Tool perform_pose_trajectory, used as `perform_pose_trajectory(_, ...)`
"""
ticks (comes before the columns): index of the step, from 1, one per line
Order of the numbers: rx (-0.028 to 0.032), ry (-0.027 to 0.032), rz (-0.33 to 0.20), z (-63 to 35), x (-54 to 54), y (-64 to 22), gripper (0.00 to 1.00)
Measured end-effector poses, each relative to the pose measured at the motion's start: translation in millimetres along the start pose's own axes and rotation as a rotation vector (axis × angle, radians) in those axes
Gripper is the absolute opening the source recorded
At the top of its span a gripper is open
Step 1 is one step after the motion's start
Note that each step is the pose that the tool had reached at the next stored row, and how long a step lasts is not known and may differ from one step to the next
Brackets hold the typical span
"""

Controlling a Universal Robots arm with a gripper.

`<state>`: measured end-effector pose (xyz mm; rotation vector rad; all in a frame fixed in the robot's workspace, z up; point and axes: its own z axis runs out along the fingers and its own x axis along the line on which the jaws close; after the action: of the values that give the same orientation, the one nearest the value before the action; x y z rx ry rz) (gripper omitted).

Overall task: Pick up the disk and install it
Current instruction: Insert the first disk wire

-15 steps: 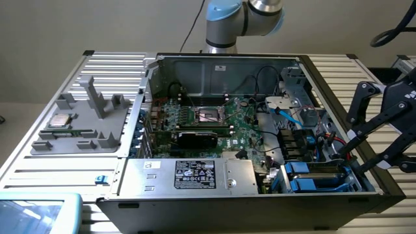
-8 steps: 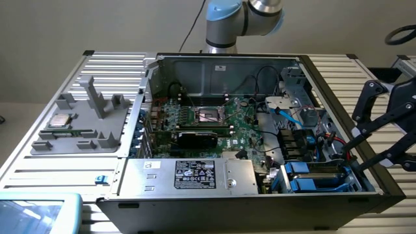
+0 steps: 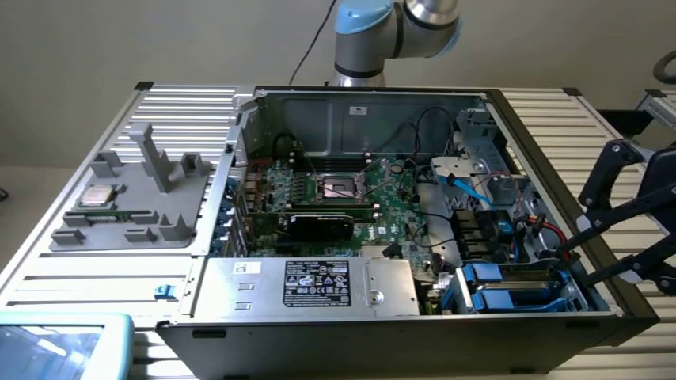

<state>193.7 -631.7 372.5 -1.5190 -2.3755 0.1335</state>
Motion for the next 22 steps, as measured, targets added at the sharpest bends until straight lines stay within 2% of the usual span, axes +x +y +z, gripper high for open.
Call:
perform_pose_trajectory(3, 0.0087, 0.0045, 0.001, 0.3, -1.9, -0.8, 0.38)
perform_pose_trajectory(6, 0.0115, 0.0073, 0.001, 2.0, -2.3, -0.3, 0.38)
perform_pose_trajectory(10, 0.0062, 0.0201, -0.006, 5.9, -3.3, 0.8, 0.38)
perform_pose_trajectory(15, -0.0037, 0.0428, -0.016, 10.2, -4.2, 1.9, 0.38)
perform_pose_trajectory(22, -0.0092, 0.0554, -0.022, 19.9, -6.4, 4.5, 0.38)
